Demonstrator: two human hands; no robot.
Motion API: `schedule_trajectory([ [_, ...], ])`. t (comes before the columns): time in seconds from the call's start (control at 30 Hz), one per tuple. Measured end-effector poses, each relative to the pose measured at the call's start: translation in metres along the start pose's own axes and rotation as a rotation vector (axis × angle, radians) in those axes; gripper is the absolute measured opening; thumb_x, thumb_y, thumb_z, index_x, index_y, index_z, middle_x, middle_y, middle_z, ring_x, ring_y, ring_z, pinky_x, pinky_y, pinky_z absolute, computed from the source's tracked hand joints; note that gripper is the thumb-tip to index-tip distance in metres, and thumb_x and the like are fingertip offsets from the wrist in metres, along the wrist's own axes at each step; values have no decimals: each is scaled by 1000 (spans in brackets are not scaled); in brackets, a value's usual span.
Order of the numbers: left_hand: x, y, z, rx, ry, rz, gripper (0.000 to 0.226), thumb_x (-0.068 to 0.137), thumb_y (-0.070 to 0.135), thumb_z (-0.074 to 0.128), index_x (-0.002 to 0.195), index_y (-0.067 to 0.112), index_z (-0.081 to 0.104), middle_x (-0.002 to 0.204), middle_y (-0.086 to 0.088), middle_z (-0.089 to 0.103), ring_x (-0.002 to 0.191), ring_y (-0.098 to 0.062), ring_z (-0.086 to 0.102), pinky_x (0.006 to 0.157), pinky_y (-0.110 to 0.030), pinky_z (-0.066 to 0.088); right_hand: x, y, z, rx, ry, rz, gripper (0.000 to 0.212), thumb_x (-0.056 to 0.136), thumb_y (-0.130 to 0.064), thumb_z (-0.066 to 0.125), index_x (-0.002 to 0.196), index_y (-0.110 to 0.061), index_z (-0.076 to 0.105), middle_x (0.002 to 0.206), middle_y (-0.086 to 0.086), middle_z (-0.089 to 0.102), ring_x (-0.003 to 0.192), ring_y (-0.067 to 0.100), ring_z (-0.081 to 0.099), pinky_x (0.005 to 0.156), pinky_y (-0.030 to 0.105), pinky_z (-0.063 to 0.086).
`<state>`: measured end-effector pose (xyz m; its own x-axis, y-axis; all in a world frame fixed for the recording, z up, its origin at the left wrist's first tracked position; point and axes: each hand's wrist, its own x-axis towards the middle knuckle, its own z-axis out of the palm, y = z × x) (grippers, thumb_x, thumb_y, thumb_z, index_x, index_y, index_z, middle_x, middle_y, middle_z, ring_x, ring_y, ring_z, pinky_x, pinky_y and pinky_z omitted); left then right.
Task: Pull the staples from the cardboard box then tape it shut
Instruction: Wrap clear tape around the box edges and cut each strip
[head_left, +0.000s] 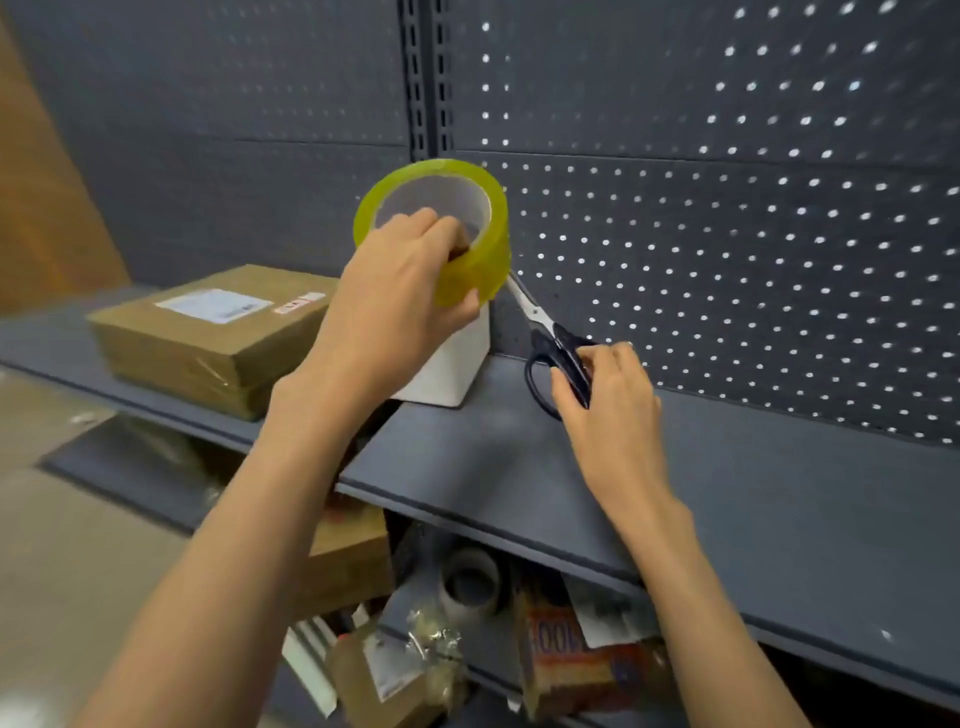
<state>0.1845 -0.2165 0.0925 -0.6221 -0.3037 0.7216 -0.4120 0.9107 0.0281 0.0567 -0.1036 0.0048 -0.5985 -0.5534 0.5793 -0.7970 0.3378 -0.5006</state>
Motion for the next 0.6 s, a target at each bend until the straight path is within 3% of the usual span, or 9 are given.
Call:
schedule_trajectory([
  [0.27,-72,-130,-67,145,-1,-129,24,84,22,64,97,4,56,93,-13,55,85,-31,49,72,-36,34,-16,-123,78,93,-106,-117,29,95,-27,50,114,-6,56,111,8,53,100,21,51,78,24,33],
  [0.37,-99,-179,-91,160,-9,-170,23,83,21,64,97,5,56,93,-12,55,84,-31,49,70,-34,31,-25,-169,108,100,-118,-138,27,96,-27,50,114,-8,55,108,6,51,92,14,46,74,19,29],
  [0.5,-131,-238,-115,181,-36,-194,23,82,19,65,97,4,56,92,-13,55,83,-32,50,69,-34,31,-34,-223,143,97,-114,-135,26,95,-28,51,111,-8,56,104,6,51,94,20,51,77,27,38],
  [0.6,-146,-272,-123,179,-59,-206,24,82,17,66,97,2,57,92,-15,55,82,-34,51,67,-33,29,-38,-249,162,71,-126,-135,27,96,-28,49,113,-8,56,106,5,50,96,19,51,76,24,35],
])
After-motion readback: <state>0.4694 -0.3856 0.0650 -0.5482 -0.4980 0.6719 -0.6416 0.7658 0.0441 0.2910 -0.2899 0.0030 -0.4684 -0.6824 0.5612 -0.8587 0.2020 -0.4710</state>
